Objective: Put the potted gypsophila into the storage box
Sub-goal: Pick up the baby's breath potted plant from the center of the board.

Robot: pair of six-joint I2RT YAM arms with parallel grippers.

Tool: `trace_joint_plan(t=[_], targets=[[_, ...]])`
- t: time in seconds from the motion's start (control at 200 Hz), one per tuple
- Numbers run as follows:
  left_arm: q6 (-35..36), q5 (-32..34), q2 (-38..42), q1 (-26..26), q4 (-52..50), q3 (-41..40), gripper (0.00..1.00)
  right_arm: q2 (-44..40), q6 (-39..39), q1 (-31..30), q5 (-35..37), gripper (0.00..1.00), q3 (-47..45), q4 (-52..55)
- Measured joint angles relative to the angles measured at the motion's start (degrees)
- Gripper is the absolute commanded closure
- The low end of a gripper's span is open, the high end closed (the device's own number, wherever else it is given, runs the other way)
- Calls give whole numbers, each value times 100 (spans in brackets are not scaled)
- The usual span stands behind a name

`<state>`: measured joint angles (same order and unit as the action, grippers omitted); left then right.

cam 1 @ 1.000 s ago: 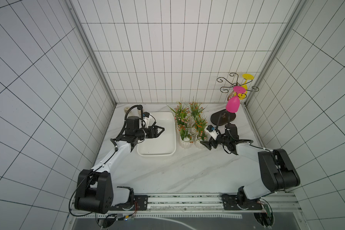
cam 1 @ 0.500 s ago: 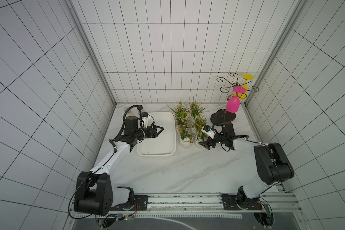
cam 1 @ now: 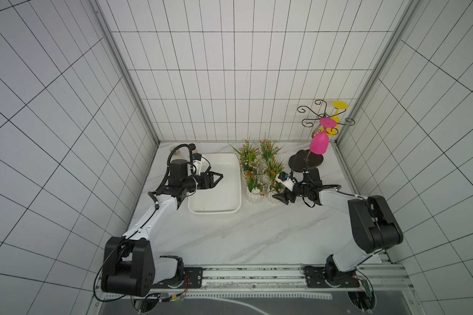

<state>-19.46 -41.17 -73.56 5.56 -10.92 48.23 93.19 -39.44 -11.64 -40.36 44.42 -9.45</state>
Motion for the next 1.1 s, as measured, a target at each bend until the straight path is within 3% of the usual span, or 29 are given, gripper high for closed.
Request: trace_joint_plan(t=[0.485,0.815,1.099], targets=[[-2,85,118,-125,0,-7,29,-1060,1064,15,-227,29,-195,-697],[-7,129,166,-225,-2,-33,30,-2439,1556,114,-57,31,-452,-570],[-13,184,227,-275,-2,-48,30,-3018,1845,127,26,36,-439,-17]])
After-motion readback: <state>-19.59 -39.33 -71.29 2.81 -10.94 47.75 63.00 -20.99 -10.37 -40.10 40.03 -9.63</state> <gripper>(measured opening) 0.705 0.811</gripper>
